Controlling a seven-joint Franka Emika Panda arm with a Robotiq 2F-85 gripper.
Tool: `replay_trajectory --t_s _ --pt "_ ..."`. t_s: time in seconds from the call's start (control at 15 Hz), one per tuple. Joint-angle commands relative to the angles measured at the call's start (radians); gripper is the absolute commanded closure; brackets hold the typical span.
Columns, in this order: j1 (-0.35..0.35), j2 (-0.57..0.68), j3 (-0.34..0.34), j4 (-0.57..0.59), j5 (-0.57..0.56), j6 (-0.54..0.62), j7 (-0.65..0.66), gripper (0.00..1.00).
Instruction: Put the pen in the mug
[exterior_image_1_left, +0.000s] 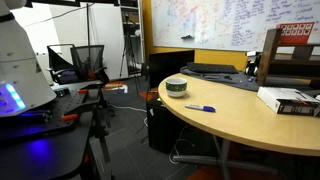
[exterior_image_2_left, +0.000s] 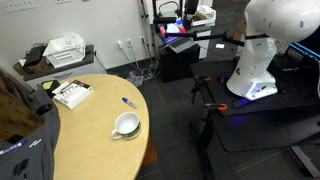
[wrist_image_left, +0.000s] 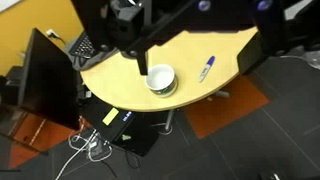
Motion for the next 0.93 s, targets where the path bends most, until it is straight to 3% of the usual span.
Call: replay_trajectory --t_s 0.0,0.4,0.87 --pt "-0.019 0.003 0.015 0.003 0.017 -0.006 -0.015 0.0" --pt "-0.035 0.194 0.072 0.065 0.008 0.121 0.052 0.0" --pt "-0.046 0.681 0.12 0.195 0.051 0.391 0.273 0.0"
